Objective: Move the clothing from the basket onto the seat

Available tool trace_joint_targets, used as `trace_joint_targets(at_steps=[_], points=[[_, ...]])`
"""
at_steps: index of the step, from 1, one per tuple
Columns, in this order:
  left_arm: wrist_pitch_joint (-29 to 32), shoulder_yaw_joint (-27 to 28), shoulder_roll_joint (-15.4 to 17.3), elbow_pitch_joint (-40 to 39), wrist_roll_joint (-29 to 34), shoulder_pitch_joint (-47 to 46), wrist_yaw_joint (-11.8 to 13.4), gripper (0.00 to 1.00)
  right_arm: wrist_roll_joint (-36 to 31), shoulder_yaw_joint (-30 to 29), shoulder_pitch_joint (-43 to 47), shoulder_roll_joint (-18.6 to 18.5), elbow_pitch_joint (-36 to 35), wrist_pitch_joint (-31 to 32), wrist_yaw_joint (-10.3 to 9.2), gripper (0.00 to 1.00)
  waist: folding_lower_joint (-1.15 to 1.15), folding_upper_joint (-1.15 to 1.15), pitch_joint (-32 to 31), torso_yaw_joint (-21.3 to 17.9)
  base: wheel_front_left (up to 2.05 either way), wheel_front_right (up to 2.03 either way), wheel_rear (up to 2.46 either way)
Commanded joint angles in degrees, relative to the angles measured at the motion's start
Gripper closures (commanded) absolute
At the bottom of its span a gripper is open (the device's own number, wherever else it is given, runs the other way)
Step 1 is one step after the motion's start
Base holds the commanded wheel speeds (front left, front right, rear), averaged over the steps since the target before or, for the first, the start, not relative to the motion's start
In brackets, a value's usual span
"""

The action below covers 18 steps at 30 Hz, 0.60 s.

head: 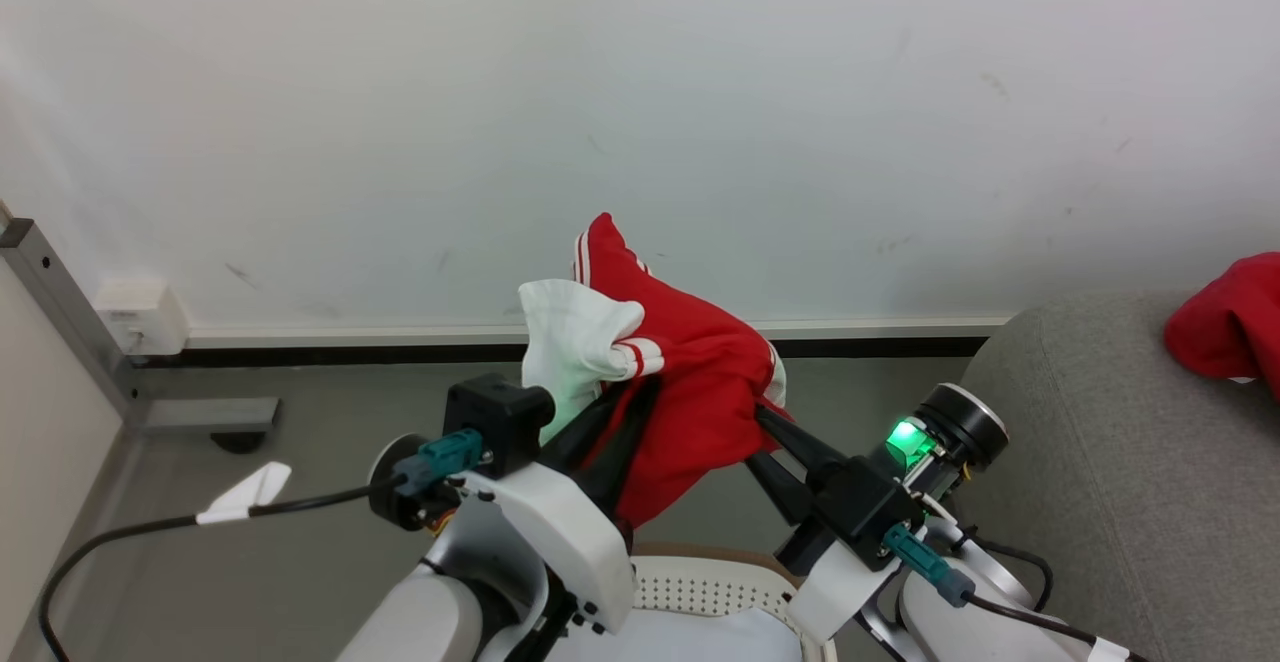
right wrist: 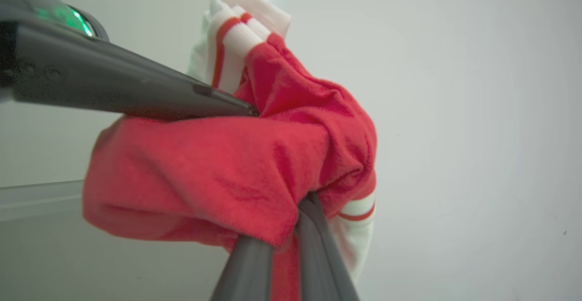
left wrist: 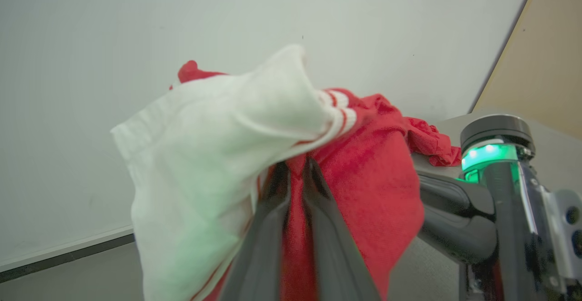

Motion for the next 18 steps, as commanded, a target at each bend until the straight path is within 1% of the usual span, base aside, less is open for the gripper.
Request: trace_joint_targets(at_steps=[1,2,3,9,13,17,18], points=[[-0.4,0.13,0.44,0.23,-0.17,0.29,0.16,0.73,0.29,-0.2,0.83,-0.37,0.29,0.06,-0.15,1.0,0.0,0.0,0.02,-0.13,0.0,0.0,0.0],[-0.62,0.12,0.48,0.32,-0.14,0.48,0.22,0.12,0.62,-0.36,1.02,-0.53,0.52,0.06,-0.15,1.0,0.0,0.0,0.02,-0.21,0.0,0.0,0.0],[-0.86,0.06,0.52,0.44,-0.06,0.69,0.31,0.0,1.05,-0.59,1.27,-0.61,0.77,0.06,-0.15,1.0,0.0,0.0,0.02,-0.3,0.0,0.0,0.0],[-1.64,-0.06,0.09,0.92,-1.2,1.79,0.21,0.0,3.36,-2.63,1.34,-1.39,0.9,0.05,-0.15,1.0,0.0,0.0,0.02,-0.79,0.0,0.0,0.0],[-2.5,-0.43,-0.31,1.47,-1.63,2.51,-0.17,0.0,5.25,-5.49,1.37,-3.04,0.37,0.05,-0.15,1.0,0.0,0.0,0.21,-1.51,0.0,0.0,0.0],[-3.55,-0.92,-0.49,2.06,-1.71,2.95,-0.47,0.0,5.88,-8.12,0.98,-4.57,-0.55,0.04,-0.15,1.0,0.0,0.0,0.46,-3.11,0.0,0.0,0.0],[-4.03,-1.18,-0.55,2.36,-1.62,3.1,-0.6,0.0,6.06,-9.14,0.75,-5.16,-1.1,0.04,-0.15,1.0,0.0,0.0,0.75,-4.3,0.0,0.0,0.0]])
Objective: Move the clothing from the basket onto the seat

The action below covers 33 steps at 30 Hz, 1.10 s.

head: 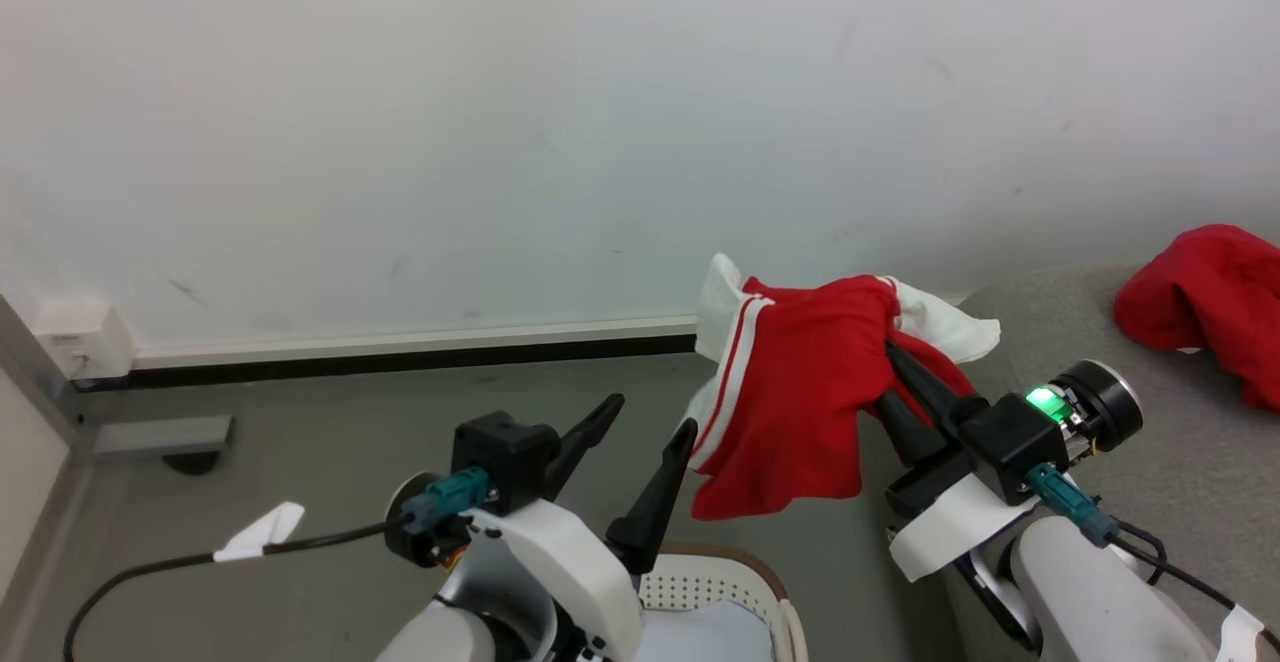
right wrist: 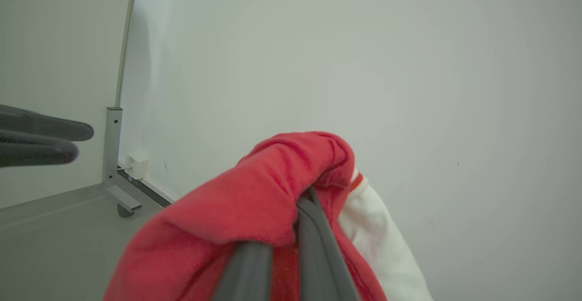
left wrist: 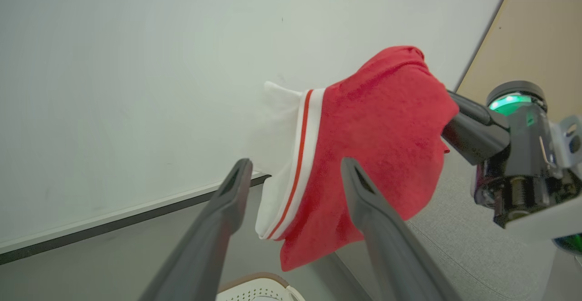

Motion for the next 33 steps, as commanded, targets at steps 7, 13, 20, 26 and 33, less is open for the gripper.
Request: trace_joint_targets(at_steps=[7,13,20,26,33], points=[[-1.68,-0.45,-0.1,0.98,0.29,0.23,-0.31,0.0,0.31,-2.07,-0.87,-1.67,-1.68,0.03,-0.14,1.0,0.0,0.0,1.38,-6.04,0.0,0.0,0.0],[-3.37,-0.69,-0.64,1.95,0.47,-0.61,-0.39,0.0,0.81,-1.82,-1.32,-3.06,-2.69,0.03,-0.14,1.0,0.0,0.0,2.67,-12.48,0.0,0.0,0.0],[-4.75,-2.08,-1.87,3.15,0.94,-1.86,-0.86,0.0,2.24,-2.52,-2.1,-5.47,-3.94,0.03,-0.13,1.0,0.0,0.0,5.26,-18.96,0.0,0.0,0.0],[-4.82,-3.68,-2.46,3.46,2.09,-5.07,-1.55,0.0,3.43,-4.58,-3.91,-8.56,-5.09,0.02,-0.14,1.0,0.0,0.0,10.32,-20.53,0.0,0.0,0.0],[-3.62,-4.91,-1.52,3.75,4.99,-12.19,-3.57,0.0,3.92,-10.39,-10.16,-10.87,-4.07,0.02,-0.14,1.0,0.0,0.0,20.87,-18.65,0.0,0.0,0.0]])
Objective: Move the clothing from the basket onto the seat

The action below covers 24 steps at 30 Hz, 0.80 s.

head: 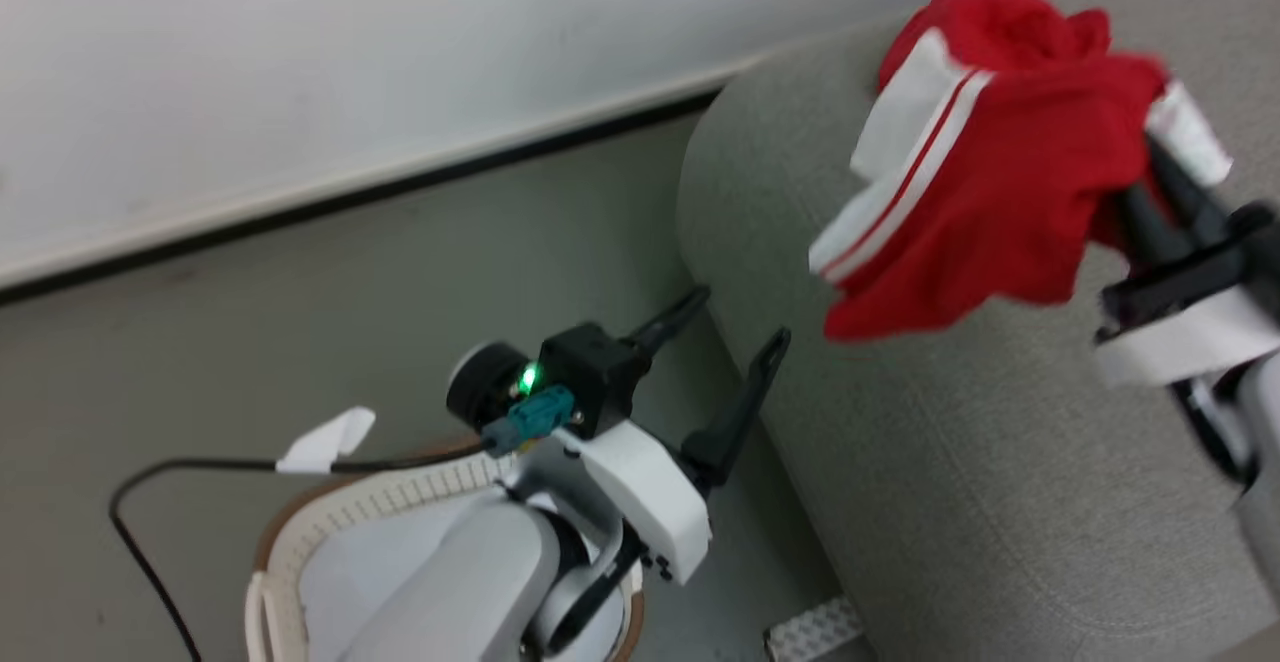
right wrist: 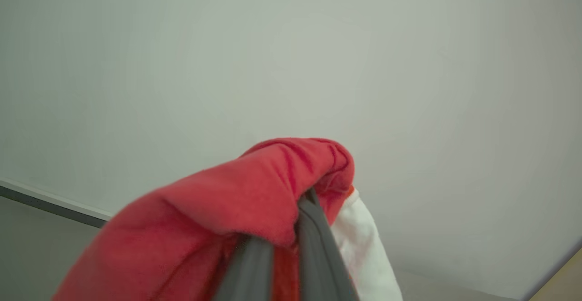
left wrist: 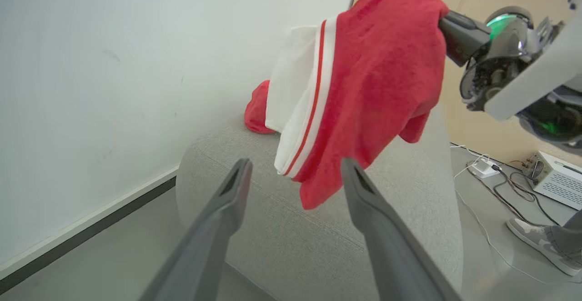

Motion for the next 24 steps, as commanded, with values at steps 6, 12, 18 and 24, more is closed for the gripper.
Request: trace_joint_targets(at_steps=[6,12,18,24], points=[[-1.3,0.18,1.39,2.09,3.41,-7.96,-1.67,0.0,-1.19,-5.85,-12.55,-3.24,7.08,0.34,-0.15,1.0,-0.01,0.0,13.91,4.02,0.0,0.0,0.0],[-3.9,-0.01,0.48,5.11,3.91,-11.68,-2.31,0.0,-4.88,-19.15,-25.54,-8.41,18.4,0.58,-0.15,1.0,-0.01,0.0,19.03,7.92,0.0,0.0,0.0],[-6.67,-1.11,-0.11,8.37,3.37,-10.51,-2.5,0.0,-17.98,-34.3,-24.99,-10.99,29.45,0.27,-0.14,1.0,-0.01,0.0,19.93,11.41,0.0,0.0,0.0],[-8.24,-1.26,0.45,10.69,2.98,-9.8,-2.4,0.0,-26.64,-46.99,-18.26,-5.48,35.24,-0.02,-0.15,0.46,-0.01,0.0,19.77,12.24,0.0,0.0,0.0]])
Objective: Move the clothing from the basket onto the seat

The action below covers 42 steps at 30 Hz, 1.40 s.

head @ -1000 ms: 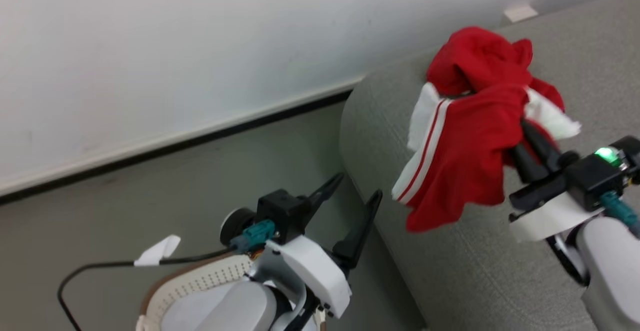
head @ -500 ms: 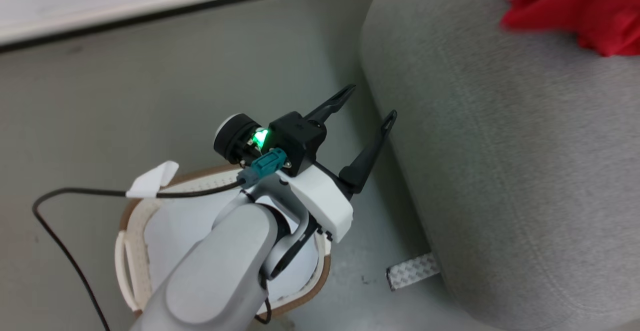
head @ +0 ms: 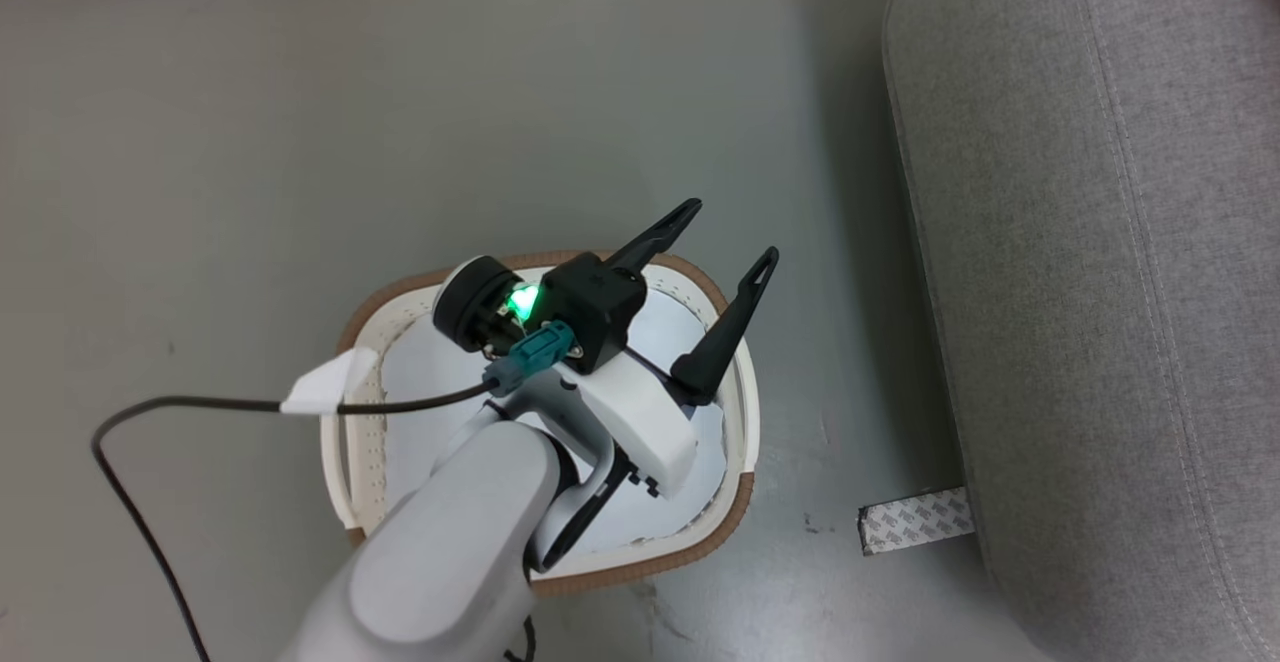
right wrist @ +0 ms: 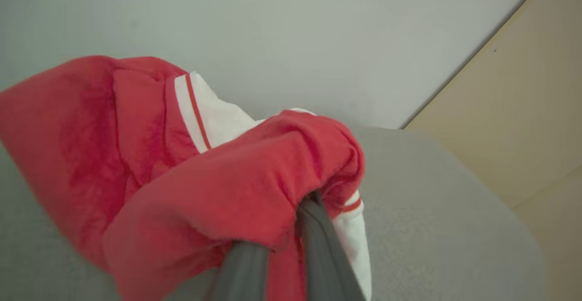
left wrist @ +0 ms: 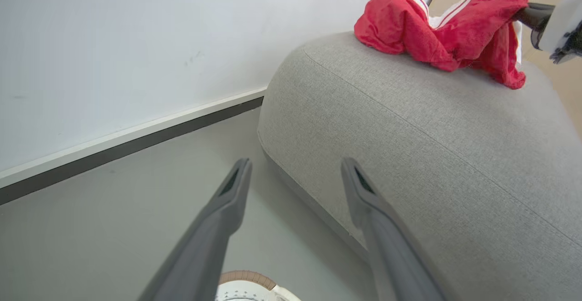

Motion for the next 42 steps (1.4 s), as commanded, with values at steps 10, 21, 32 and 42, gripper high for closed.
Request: trace_joint_targets(at_steps=[10,21,32,42], points=[[-3.69,2.8,1.97,2.89,-2.04,3.12,2.34,0.0,-2.67,0.18,10.74,13.04,-11.56,-0.43,-0.15,0.0,-0.01,0.0,-5.36,-2.16,0.0,0.0,0.0],[-11.35,10.5,4.92,5.95,-5.99,14.7,8.06,0.0,9.41,17.18,33.48,20.08,-34.54,-0.44,-0.15,0.0,-0.01,0.0,-17.39,-0.91,0.0,0.0,0.0],[-12.23,18.6,3.68,5.58,-4.78,29.08,9.67,0.0,10.92,22.97,50.38,21.53,-43.79,-0.35,-0.15,0.0,-0.01,0.0,-28.97,4.54,0.0,0.0,0.0],[-12.25,25.78,0.11,1.7,1.41,38.97,7.85,0.0,14.74,24.11,57.75,21.61,-43.5,-0.36,-0.15,0.0,-0.01,0.0,-34.87,6.83,0.0,0.0,0.0]])
